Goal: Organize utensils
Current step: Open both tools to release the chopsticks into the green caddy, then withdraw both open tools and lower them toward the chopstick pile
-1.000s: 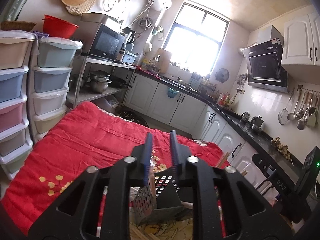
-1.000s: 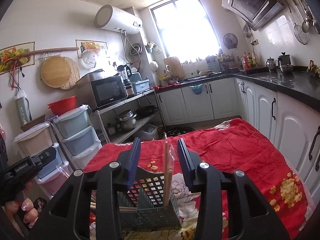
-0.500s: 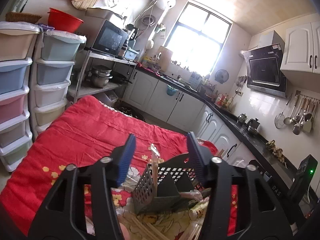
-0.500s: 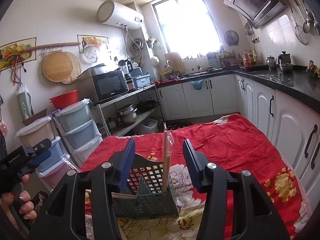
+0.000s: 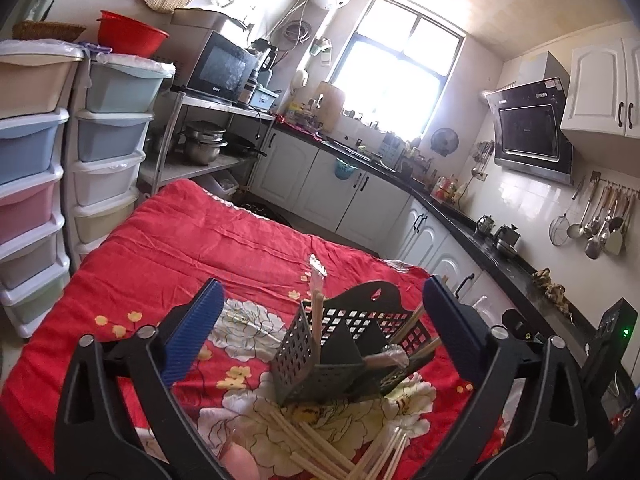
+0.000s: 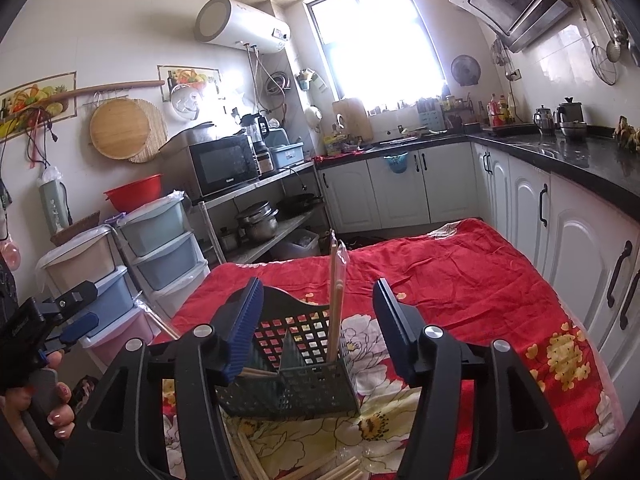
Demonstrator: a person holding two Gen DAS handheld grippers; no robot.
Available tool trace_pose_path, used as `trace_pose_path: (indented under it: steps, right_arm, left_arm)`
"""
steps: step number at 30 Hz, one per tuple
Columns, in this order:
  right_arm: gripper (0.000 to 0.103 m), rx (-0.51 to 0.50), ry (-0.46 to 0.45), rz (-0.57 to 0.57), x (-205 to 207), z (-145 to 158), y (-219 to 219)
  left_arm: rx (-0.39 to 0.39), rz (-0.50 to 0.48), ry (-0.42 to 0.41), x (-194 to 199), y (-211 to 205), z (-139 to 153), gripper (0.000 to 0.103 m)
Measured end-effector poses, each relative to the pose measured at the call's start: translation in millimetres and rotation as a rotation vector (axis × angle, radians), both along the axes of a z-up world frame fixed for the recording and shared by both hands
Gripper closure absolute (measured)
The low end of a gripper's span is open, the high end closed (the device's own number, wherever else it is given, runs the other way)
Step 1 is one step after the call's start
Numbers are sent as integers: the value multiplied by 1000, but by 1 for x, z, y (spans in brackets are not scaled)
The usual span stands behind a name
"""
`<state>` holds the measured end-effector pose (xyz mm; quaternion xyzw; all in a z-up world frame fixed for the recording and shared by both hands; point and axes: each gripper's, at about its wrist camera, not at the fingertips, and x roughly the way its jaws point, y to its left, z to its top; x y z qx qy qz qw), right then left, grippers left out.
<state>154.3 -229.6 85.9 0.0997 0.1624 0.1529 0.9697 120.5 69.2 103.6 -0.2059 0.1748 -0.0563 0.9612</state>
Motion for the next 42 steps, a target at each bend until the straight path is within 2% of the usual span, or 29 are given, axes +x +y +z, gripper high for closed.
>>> trace_pose_path:
  steps: [14,42]
  right_arm:
    - [41,-17,36,32,-13,-8,5]
    - [41,-88,150,113,-33,-44,23]
  left_arm:
    - [-5,16,53,-9,9,-20,11]
    - [-2,34,144,-19,15,-49,11]
